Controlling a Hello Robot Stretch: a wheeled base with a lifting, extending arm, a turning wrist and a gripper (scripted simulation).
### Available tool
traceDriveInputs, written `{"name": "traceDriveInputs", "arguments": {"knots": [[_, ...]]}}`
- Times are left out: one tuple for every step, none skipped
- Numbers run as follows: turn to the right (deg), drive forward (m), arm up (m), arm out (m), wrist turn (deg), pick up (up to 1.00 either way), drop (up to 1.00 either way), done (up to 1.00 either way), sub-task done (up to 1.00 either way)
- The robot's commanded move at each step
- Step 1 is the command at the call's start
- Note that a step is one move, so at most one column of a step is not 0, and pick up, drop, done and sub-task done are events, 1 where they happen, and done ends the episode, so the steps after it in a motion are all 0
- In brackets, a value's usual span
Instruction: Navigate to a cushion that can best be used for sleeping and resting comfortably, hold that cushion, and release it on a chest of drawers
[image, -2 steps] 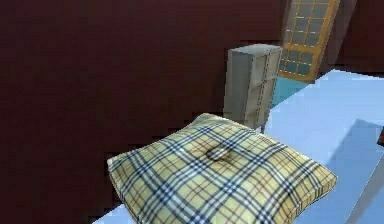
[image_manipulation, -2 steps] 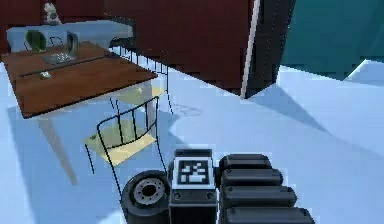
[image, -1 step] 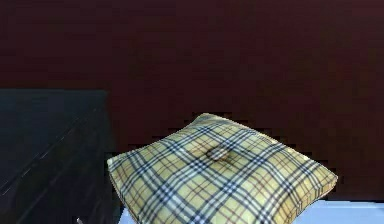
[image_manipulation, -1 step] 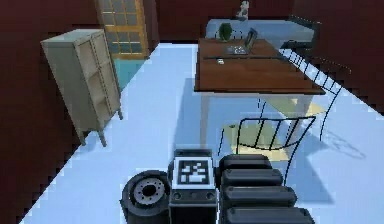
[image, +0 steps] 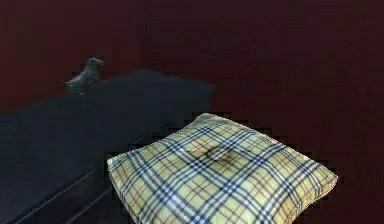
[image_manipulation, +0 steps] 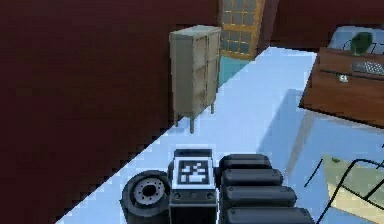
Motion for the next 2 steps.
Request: {"name": "traceDriveInputs", "arguments": {"knots": [[45.0, 0.00, 0.00, 0.00, 0.0, 0.00, 0.00, 0.00, 0.00], [30.0, 0.00, 0.00, 0.00, 0.0, 0.00, 0.00, 0.00, 0.00]]}}
